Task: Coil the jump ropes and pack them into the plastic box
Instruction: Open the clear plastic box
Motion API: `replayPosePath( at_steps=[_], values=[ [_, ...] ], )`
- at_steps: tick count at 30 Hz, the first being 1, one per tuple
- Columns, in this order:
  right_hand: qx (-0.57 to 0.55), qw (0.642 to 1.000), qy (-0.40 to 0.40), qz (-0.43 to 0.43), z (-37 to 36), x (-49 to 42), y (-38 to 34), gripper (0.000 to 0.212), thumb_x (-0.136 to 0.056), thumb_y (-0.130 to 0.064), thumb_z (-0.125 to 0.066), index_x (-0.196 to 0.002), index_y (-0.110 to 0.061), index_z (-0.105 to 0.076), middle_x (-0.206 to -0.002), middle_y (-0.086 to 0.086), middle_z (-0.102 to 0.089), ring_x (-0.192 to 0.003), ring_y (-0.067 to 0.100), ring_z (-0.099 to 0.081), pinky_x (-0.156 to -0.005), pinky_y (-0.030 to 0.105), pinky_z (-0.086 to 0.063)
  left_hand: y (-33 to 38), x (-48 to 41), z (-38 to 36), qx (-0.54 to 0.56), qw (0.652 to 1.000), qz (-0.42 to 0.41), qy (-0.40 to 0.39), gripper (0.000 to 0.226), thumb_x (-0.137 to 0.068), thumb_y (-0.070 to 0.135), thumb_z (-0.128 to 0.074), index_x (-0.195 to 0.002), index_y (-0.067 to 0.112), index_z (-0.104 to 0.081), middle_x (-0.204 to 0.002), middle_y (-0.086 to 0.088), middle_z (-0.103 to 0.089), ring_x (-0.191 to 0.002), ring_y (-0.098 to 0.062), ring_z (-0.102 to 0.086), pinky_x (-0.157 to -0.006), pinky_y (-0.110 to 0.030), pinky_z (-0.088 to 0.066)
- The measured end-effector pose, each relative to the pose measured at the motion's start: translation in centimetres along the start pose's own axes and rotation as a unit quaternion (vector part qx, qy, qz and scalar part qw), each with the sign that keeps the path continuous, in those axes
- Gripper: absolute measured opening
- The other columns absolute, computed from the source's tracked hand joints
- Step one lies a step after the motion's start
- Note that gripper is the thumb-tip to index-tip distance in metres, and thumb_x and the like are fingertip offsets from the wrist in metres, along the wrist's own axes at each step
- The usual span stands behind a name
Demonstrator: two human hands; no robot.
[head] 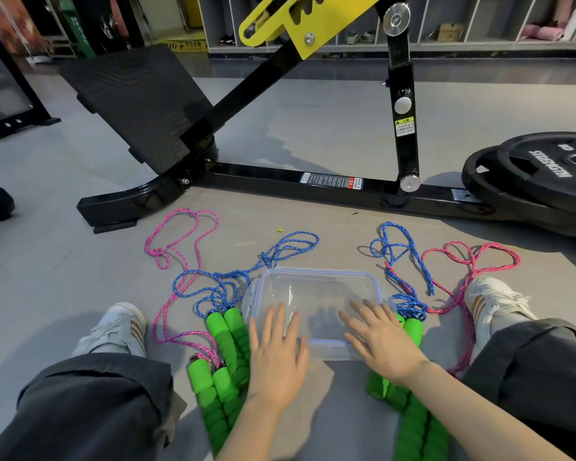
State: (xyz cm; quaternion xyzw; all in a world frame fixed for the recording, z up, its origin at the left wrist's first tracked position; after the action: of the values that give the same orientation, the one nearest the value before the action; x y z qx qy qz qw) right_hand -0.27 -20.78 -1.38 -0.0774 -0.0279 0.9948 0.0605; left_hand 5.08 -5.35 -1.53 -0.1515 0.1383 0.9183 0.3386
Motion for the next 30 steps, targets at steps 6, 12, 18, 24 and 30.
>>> replayPosePath(
  at_steps=[6, 12, 18, 24, 30],
  values=[
    [-0.030, 0.998, 0.035, 0.037, 1.0, 0.4, -0.7, 0.060, -0.099, -0.045, -0.009, -0.105, -0.028, -0.066, -0.109, -0.001, -0.066, -0.096, 0.021, -0.056, -0.082, 0.038, -0.054, -0.9, 0.7, 1.5, 0.001, 1.000, 0.001, 0.027, 0.043, -0.087, 0.041, -0.041, -0.103, 0.017, -0.073, -0.104, -0.003, -0.071, -0.093, -0.021, -0.065, -0.098, -0.042, -0.031],
    [-0.084, 0.993, 0.083, 0.029, 1.8, 1.1, -0.2, 0.033, -0.095, -0.036, -0.035, -0.103, -0.021, -0.063, -0.104, 0.000, -0.064, -0.089, 0.023, -0.059, -0.074, 0.031, -0.054, -3.4, 0.4, 3.4, 0.010, 0.994, 0.063, 0.085, 0.034, -0.086, 0.029, -0.043, -0.099, 0.015, -0.071, -0.085, 0.001, -0.068, -0.079, -0.022, -0.065, -0.090, -0.040, -0.034],
    [-0.051, 0.973, 0.077, -0.211, 0.7, 1.4, 5.0, 0.037, -0.083, -0.034, -0.046, -0.092, -0.007, -0.070, -0.110, 0.020, -0.063, -0.099, 0.042, -0.055, -0.087, 0.050, -0.045, -9.8, 1.7, 1.6, -0.030, 0.969, 0.246, 0.008, 0.057, -0.080, 0.046, -0.043, -0.097, -0.001, -0.071, -0.116, -0.027, -0.061, -0.115, -0.036, -0.049, -0.097, -0.054, -0.021],
    [-0.060, 0.930, 0.039, -0.361, -0.6, 3.2, 8.6, 0.052, -0.087, -0.054, -0.052, -0.110, -0.009, -0.067, -0.141, 0.016, -0.043, -0.134, 0.035, -0.026, -0.111, 0.043, -0.011, -10.5, 2.3, 1.3, -0.030, 0.962, 0.269, 0.041, 0.045, -0.077, 0.049, -0.063, -0.070, 0.005, -0.072, -0.122, -0.029, -0.057, -0.121, -0.032, -0.036, -0.096, -0.057, -0.020],
    [-0.129, 0.918, 0.090, -0.364, -0.1, 3.0, 8.7, 0.036, -0.078, -0.038, -0.070, -0.078, -0.002, -0.069, -0.131, 0.021, -0.051, -0.128, 0.038, -0.031, -0.110, 0.047, -0.018, -10.6, 2.3, 1.7, 0.071, 0.945, 0.299, 0.108, 0.032, -0.060, 0.023, -0.090, -0.083, 0.007, -0.073, -0.137, -0.030, -0.045, -0.131, -0.038, -0.033, -0.106, -0.063, -0.020]
  ],
)
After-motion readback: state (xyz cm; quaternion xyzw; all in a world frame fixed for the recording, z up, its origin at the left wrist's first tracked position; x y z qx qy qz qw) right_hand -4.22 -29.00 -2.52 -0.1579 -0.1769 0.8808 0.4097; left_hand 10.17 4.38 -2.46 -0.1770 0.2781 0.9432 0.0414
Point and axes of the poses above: each hand's wrist, its own x-axis away from the middle knuckle, its own z-axis out of the back of the hand, y = z × x, the point moved 10 cm from there along -x, towards the middle knuckle
